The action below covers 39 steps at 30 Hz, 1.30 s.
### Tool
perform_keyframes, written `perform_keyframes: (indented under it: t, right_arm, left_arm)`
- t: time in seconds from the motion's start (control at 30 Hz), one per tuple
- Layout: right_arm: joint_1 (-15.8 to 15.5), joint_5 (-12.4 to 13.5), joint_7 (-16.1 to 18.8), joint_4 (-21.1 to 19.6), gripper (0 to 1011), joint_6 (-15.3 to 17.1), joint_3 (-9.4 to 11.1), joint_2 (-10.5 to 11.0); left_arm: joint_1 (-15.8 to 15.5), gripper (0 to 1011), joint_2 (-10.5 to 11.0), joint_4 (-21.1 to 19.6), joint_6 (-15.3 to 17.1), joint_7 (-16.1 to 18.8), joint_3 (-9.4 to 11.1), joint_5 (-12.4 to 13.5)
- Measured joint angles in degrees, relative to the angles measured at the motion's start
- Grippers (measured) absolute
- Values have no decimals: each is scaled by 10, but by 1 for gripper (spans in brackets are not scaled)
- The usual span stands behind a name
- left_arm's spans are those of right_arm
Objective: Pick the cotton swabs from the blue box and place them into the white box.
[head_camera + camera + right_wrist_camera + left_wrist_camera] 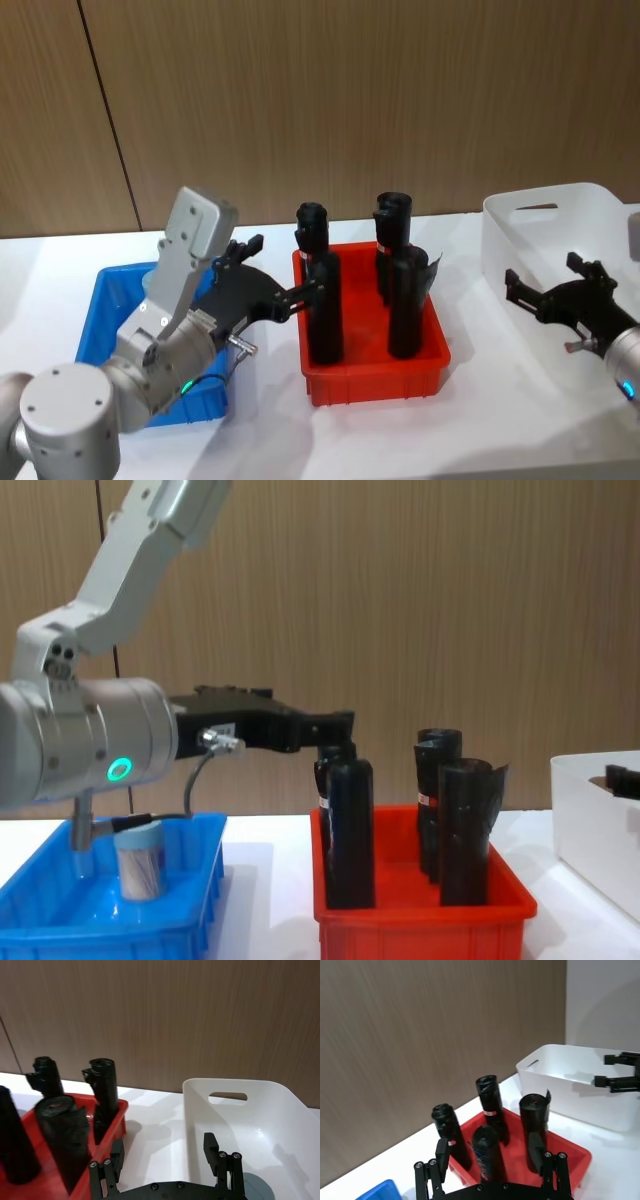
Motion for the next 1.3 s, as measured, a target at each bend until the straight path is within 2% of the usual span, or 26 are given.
perform_keyframes:
  t: [0.53, 0.87, 1.3]
  right_arm:
    - [-88, -9, -23, -121, 1001, -29, -22, -3]
    - [-126, -13, -34, -174, 1001, -42, -32, -5]
    - [-131, -13, -35, -181, 1001, -43, -33, -5]
  left_arm:
    - [56, 1004, 12, -22, -98, 112, 22, 48]
    - [64, 1004, 14, -25, -113, 129, 26, 56]
    - [64, 1004, 14, -25, -113, 129, 25, 56]
